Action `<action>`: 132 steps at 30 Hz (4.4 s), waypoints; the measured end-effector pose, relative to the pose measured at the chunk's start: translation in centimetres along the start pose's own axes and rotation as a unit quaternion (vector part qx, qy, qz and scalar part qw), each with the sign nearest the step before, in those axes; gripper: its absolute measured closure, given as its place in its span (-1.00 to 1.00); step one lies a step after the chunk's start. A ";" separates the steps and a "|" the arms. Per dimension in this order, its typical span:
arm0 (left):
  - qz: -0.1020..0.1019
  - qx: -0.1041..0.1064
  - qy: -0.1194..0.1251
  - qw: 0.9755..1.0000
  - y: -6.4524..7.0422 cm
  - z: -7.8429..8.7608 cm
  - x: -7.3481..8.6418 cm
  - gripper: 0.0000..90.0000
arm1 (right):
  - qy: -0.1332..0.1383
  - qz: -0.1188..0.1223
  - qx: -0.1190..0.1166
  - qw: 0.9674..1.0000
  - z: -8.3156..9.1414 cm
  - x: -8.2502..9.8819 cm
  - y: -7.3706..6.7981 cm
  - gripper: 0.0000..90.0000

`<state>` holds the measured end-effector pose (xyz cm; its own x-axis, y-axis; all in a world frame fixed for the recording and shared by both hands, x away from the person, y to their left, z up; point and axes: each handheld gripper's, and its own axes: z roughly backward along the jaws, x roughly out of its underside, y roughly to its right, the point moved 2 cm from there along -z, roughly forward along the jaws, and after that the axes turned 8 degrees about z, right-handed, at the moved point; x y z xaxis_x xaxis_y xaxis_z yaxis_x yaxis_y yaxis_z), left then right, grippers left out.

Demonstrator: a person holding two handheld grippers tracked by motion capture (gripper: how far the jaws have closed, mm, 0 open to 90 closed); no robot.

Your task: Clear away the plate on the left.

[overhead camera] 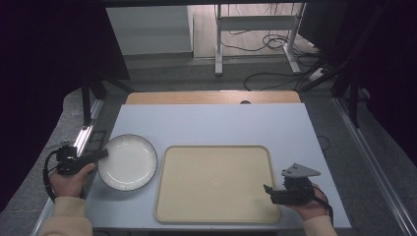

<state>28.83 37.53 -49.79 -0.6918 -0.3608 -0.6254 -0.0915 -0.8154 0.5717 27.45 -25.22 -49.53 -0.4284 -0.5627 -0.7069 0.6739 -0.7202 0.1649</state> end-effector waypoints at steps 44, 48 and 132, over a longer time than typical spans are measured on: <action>0.082 0.108 0.030 0.990 5.4 0.2 4.5 0.80 | 0.029 -0.048 0.008 0.998 0.7 0.9 2.2 -0.65; 0.078 0.114 0.028 0.990 5.9 0.1 4.8 0.80 | 0.031 -0.049 0.011 0.998 0.9 1.0 2.3 -0.65; -0.001 0.222 -0.085 0.971 17.7 -12.1 7.1 0.77 | -0.001 -0.028 0.027 0.999 0.3 1.2 2.1 -0.63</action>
<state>30.95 15.09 -50.48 -0.7959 -0.2497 -0.5515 -0.3663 -0.5267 0.7671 28.18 -27.50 -49.85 -0.4661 -0.5220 -0.7143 0.6151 -0.7715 0.1624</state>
